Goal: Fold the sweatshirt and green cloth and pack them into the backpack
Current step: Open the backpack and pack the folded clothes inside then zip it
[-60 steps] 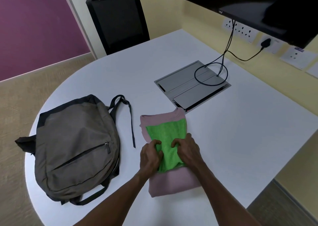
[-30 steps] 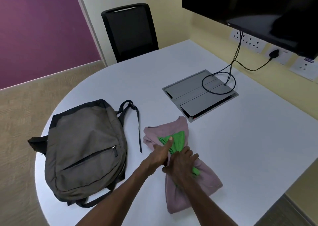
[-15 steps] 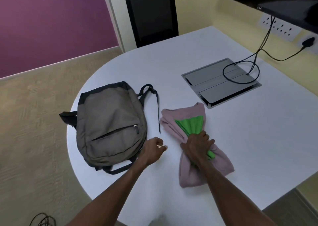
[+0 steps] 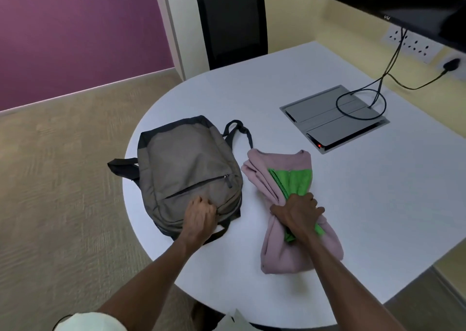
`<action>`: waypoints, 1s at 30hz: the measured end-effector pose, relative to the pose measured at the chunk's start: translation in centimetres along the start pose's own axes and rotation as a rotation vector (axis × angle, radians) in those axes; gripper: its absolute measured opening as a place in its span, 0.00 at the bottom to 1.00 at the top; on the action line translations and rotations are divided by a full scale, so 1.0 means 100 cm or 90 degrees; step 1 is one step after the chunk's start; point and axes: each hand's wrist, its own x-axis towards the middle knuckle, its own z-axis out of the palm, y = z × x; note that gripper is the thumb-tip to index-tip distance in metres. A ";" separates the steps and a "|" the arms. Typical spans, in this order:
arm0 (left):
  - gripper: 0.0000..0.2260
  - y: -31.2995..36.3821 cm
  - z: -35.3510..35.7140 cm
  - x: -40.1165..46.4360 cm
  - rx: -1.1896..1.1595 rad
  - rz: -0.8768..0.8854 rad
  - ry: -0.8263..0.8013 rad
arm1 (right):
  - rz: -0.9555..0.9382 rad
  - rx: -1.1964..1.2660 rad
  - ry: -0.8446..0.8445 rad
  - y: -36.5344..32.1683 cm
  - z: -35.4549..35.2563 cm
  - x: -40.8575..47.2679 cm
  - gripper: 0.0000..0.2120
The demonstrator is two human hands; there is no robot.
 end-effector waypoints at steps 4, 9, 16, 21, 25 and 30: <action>0.15 -0.014 -0.013 0.006 -0.110 -0.028 0.080 | 0.019 -0.003 0.009 -0.018 -0.003 -0.019 0.23; 0.12 -0.042 -0.071 0.030 -0.315 -0.164 0.075 | 0.033 0.024 0.017 -0.042 -0.009 -0.041 0.26; 0.19 -0.088 -0.126 0.081 -0.372 -0.266 0.066 | 0.002 0.058 -0.016 -0.072 -0.023 -0.056 0.27; 0.20 -0.103 -0.163 0.112 -0.337 -0.232 0.099 | -0.074 0.027 -0.042 -0.091 -0.032 -0.055 0.28; 0.19 -0.110 -0.188 0.127 -0.315 -0.197 0.137 | -0.152 -0.012 -0.049 -0.110 -0.029 -0.057 0.28; 0.17 -0.105 -0.219 0.138 -0.271 -0.138 0.170 | -0.251 -0.049 -0.042 -0.145 -0.012 -0.063 0.27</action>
